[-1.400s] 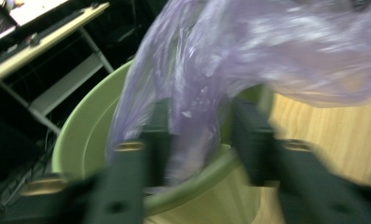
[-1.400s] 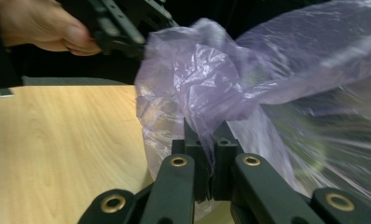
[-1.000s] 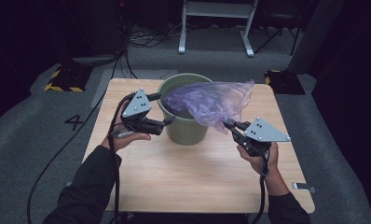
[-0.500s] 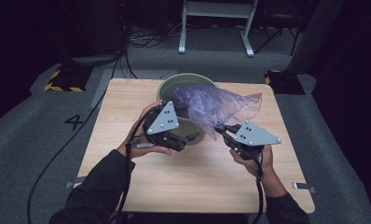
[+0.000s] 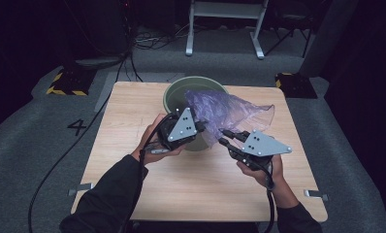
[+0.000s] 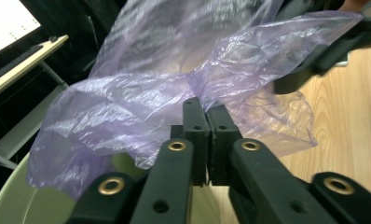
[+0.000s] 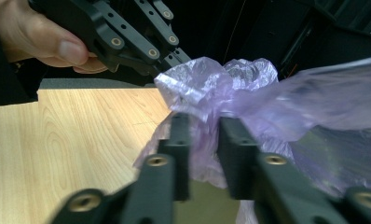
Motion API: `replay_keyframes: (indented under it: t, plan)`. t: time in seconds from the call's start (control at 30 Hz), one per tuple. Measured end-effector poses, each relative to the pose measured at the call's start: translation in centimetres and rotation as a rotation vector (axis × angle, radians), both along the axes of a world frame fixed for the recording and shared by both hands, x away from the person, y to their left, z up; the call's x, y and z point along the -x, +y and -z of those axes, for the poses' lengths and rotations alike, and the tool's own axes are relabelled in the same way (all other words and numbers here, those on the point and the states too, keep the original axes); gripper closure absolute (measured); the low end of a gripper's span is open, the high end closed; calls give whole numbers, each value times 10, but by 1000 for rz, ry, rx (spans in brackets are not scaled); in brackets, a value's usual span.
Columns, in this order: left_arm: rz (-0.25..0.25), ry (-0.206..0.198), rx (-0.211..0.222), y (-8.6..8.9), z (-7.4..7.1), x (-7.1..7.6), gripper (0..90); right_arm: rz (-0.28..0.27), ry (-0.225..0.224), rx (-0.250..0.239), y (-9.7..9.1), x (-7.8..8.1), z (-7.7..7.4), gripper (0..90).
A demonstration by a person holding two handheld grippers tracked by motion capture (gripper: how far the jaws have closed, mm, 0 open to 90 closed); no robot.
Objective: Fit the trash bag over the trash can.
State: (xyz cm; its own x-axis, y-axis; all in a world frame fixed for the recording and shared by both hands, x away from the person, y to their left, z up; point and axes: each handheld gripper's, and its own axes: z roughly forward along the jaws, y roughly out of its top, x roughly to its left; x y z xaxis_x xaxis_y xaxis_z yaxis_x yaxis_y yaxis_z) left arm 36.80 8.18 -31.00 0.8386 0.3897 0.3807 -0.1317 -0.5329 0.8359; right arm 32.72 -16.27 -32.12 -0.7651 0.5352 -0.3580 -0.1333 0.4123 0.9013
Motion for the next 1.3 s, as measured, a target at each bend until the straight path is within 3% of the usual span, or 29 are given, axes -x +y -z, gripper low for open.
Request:
replay_keyframes:
  t: [0.17,0.4,0.53,0.6,0.73,0.83,0.93,1.07,1.1,1.13,1.17,1.23,1.3]
  plan:
    - [-22,15,13,15,3,-3,898,-18,10,-19,-9,5,0,540]
    - [-46,32,46,37,2,-4,897,67,-36,-32,-33,14,-7,428]
    - [-53,46,65,47,5,-5,897,187,-59,-57,-49,9,-10,372]
    - [-55,53,65,51,8,-5,897,274,-66,-65,-57,3,-9,333]
    - [-59,72,71,58,15,-5,897,346,-37,-81,-65,-13,-5,275]
    - [-64,75,78,62,17,-6,897,385,9,-101,-70,-27,-1,244]
    - [-68,84,88,69,19,-6,897,386,78,-122,-71,-42,2,219]
    - [-78,94,83,75,23,-8,896,347,131,-116,-66,-55,7,263]
    - [-80,108,91,79,27,-10,896,341,150,-99,-62,-63,10,411]
    - [-82,114,96,81,29,-11,895,325,156,-89,-60,-66,11,492]
    - [-85,121,102,83,31,-12,894,313,159,-78,-58,-68,12,525]
    - [-90,133,109,87,35,-14,891,293,155,-51,-54,-71,13,681]
    - [-104,138,114,91,39,-15,884,294,157,-50,-52,-73,14,776]
